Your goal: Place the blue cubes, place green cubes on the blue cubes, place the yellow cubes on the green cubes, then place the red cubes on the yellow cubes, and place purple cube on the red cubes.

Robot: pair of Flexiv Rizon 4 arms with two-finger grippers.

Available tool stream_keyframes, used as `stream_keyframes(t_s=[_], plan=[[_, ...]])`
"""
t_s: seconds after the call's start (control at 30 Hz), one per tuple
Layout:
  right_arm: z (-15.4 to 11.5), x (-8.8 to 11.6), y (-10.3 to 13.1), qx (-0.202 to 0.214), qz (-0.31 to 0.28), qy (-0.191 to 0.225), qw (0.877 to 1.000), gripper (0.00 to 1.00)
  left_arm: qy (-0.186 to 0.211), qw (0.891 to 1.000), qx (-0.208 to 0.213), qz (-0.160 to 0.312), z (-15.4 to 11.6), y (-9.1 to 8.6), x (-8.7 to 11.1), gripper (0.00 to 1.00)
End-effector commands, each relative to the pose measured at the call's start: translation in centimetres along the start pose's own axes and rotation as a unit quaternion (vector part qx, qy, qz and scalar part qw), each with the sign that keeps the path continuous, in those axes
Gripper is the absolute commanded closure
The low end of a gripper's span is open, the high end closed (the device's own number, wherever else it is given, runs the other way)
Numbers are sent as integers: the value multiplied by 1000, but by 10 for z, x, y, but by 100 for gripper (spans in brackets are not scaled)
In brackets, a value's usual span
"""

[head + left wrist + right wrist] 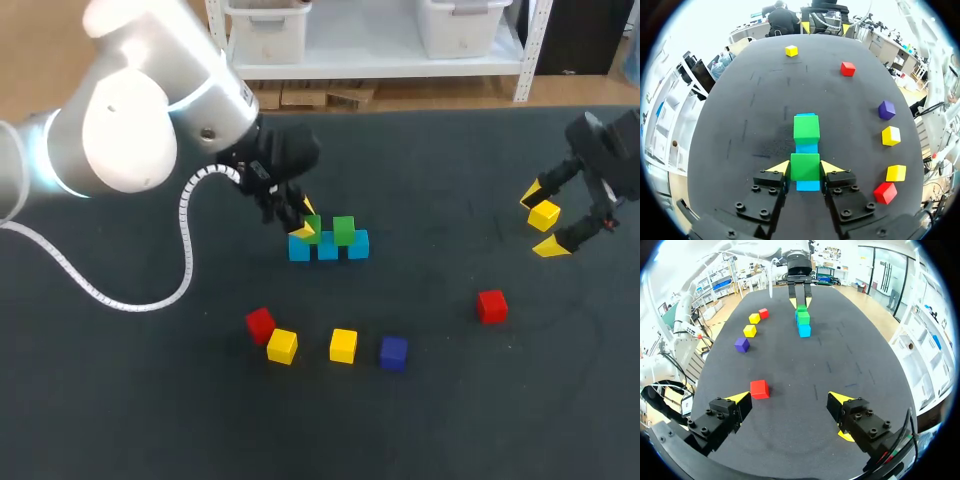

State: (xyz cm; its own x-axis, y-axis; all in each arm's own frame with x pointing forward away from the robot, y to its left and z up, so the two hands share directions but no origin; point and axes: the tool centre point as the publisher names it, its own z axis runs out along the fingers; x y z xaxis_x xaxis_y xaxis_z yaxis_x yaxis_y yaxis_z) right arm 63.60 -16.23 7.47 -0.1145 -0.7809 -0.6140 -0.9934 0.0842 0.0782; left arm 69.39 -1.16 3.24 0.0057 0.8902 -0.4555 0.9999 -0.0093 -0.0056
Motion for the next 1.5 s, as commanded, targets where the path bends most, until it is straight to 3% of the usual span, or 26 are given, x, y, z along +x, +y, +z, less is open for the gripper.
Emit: stream_keyframes(t_s=[0.03, 1.5], plan=[[0, 0, 1, 0, 0, -1, 1000, 0, 2, 1000, 0, 0, -2, -2, 0, 100], [0, 0, 1, 0, 0, -1, 1000, 0, 7, 1000, 4, -4, 4, -1, -2, 100]])
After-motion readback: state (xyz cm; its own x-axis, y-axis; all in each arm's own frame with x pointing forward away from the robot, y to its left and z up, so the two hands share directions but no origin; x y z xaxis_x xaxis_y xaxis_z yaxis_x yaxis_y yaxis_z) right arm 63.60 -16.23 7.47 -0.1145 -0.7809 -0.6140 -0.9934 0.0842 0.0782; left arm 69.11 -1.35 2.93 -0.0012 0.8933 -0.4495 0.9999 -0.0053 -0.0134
